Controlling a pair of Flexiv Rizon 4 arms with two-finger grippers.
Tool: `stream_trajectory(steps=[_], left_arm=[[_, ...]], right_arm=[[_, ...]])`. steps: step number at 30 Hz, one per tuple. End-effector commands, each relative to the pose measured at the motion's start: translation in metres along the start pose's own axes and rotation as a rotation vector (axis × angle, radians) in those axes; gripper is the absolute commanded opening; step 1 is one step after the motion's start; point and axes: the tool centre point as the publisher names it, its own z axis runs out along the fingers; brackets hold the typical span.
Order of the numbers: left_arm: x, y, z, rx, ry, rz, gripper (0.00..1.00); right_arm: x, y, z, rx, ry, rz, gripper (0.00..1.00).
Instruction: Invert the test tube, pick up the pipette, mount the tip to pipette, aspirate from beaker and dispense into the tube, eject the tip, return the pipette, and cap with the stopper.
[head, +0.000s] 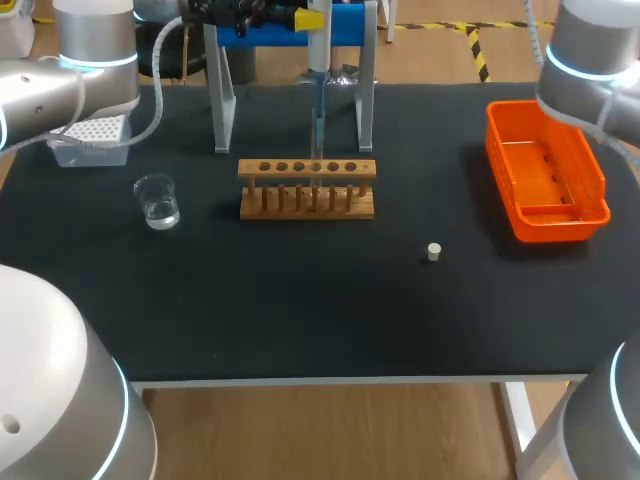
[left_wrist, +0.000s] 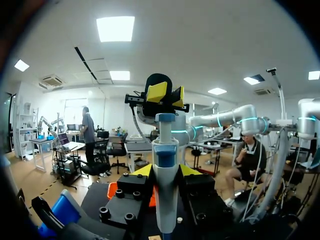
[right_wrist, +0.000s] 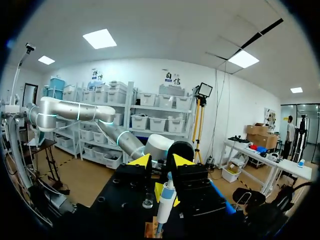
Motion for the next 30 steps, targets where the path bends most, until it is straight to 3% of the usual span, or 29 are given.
stream_trajectory(steps=[1,8,13,19,23,30], left_arm=[[-0.003,-0.001,-0.002,-0.002,0.008,-0.001,0.0],[-0.003,-0.001,-0.002,-0.002,0.008,-0.001,0.0],[-0.003,-0.001,-0.002,-0.002,0.008,-0.001,0.0],[-0.003,-0.001,-0.002,-0.002,0.008,-0.001,0.0],[-0.003,-0.001,-0.002,-0.002,0.008,-0.001,0.0],[-0.003,-0.001,-0.002,-0.002,0.008,-0.001,0.0]], right_arm=[[0.018,-0.011,-0.035,-0.018,-0.021,-0.019,1.0],[0.026,-0.046,-0.07,0.012,-0.034,-0.05,1.0],[0.028,-0.086,-0.078,0.072,-0.033,-0.054,1.0],[0.03,-0.142,-0.068,0.133,-0.014,-0.039,1.0],[0.025,-0.174,-0.058,0.144,-0.045,-0.024,1.0],[0.018,-0.214,-0.035,0.197,-0.05,-0.068,1.0]])
